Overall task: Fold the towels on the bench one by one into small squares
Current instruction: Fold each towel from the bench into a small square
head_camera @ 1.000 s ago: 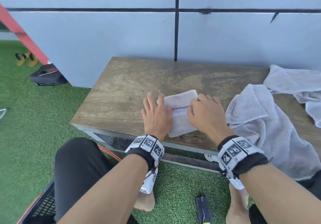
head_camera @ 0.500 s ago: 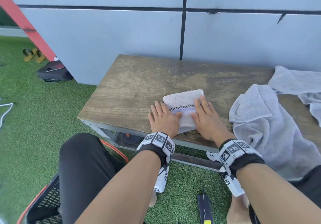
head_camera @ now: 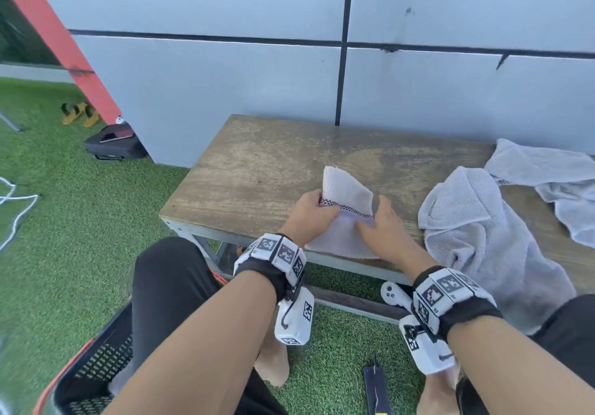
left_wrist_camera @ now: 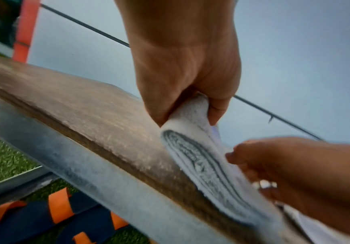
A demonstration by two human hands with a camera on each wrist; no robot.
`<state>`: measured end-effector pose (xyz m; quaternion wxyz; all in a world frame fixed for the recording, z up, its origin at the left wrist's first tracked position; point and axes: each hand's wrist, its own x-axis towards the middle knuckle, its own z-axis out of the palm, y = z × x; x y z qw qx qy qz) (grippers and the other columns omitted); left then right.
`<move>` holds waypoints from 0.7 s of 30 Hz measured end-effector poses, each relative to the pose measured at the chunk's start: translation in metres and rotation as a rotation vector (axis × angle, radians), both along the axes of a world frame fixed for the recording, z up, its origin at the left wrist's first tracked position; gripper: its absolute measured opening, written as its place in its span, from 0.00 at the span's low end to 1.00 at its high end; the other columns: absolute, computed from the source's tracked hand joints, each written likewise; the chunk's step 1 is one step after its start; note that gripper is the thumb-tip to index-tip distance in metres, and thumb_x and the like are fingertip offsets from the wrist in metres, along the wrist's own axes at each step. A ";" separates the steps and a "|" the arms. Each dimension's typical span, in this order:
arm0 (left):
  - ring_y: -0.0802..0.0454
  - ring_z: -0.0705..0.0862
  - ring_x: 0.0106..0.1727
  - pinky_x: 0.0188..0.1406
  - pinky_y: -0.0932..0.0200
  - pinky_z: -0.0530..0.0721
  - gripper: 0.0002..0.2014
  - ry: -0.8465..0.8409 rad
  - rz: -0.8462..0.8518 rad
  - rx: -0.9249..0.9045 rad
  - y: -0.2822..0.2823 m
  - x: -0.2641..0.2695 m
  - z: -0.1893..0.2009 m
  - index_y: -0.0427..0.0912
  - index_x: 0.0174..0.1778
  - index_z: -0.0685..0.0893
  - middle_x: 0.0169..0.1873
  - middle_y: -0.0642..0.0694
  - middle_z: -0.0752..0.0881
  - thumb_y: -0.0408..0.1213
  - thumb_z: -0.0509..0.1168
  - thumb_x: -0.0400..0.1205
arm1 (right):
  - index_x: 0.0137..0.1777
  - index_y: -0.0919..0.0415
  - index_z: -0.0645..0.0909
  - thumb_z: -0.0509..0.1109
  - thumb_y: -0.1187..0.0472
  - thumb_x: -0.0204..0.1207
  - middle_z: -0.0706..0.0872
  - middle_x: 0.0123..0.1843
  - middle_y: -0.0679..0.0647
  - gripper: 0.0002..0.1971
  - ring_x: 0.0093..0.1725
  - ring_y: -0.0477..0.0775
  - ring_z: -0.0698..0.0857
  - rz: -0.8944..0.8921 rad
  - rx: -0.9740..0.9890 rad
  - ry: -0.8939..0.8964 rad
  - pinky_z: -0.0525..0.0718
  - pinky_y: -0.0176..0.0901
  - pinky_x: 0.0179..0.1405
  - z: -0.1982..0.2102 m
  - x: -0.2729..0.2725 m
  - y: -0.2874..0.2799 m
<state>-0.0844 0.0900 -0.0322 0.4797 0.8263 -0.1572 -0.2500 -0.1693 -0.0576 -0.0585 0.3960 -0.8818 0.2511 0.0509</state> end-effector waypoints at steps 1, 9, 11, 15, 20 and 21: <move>0.54 0.76 0.27 0.24 0.64 0.73 0.03 -0.003 -0.003 -0.035 0.004 -0.001 0.010 0.41 0.42 0.81 0.28 0.50 0.80 0.29 0.65 0.80 | 0.81 0.62 0.55 0.62 0.51 0.84 0.76 0.69 0.61 0.31 0.66 0.62 0.77 -0.027 0.062 0.002 0.77 0.56 0.65 0.006 0.000 0.001; 0.49 0.86 0.38 0.35 0.59 0.82 0.08 -0.060 0.135 -0.232 0.067 -0.006 0.086 0.38 0.48 0.86 0.36 0.48 0.87 0.33 0.69 0.74 | 0.61 0.57 0.77 0.64 0.58 0.76 0.83 0.58 0.54 0.14 0.53 0.53 0.83 -0.011 0.310 -0.215 0.80 0.52 0.50 0.081 0.018 0.039; 0.43 0.90 0.44 0.43 0.50 0.87 0.18 -0.083 0.189 -0.301 0.094 -0.008 0.105 0.36 0.56 0.86 0.44 0.40 0.90 0.35 0.70 0.70 | 0.59 0.56 0.80 0.66 0.55 0.71 0.87 0.56 0.55 0.17 0.55 0.56 0.87 0.051 0.301 -0.285 0.84 0.55 0.54 0.098 0.027 0.056; 0.40 0.91 0.52 0.54 0.40 0.90 0.22 -0.174 0.346 -0.392 0.161 -0.011 0.134 0.42 0.61 0.82 0.54 0.37 0.90 0.36 0.74 0.70 | 0.55 0.50 0.81 0.73 0.49 0.70 0.89 0.53 0.49 0.14 0.55 0.52 0.88 0.220 0.286 -0.420 0.83 0.48 0.51 0.135 0.049 0.106; 0.31 0.89 0.55 0.53 0.28 0.86 0.33 -0.262 0.525 -0.390 0.244 -0.015 0.141 0.35 0.67 0.75 0.59 0.28 0.87 0.46 0.78 0.72 | 0.51 0.46 0.77 0.80 0.56 0.72 0.88 0.55 0.48 0.15 0.56 0.49 0.87 0.399 0.283 -0.501 0.84 0.58 0.66 0.157 0.087 0.165; 0.33 0.89 0.54 0.54 0.28 0.85 0.34 -0.266 0.546 -0.374 0.258 -0.013 0.139 0.36 0.66 0.74 0.57 0.30 0.87 0.49 0.79 0.70 | 0.50 0.46 0.76 0.80 0.59 0.74 0.88 0.54 0.47 0.14 0.55 0.48 0.87 0.428 0.270 -0.502 0.84 0.56 0.65 0.157 0.095 0.174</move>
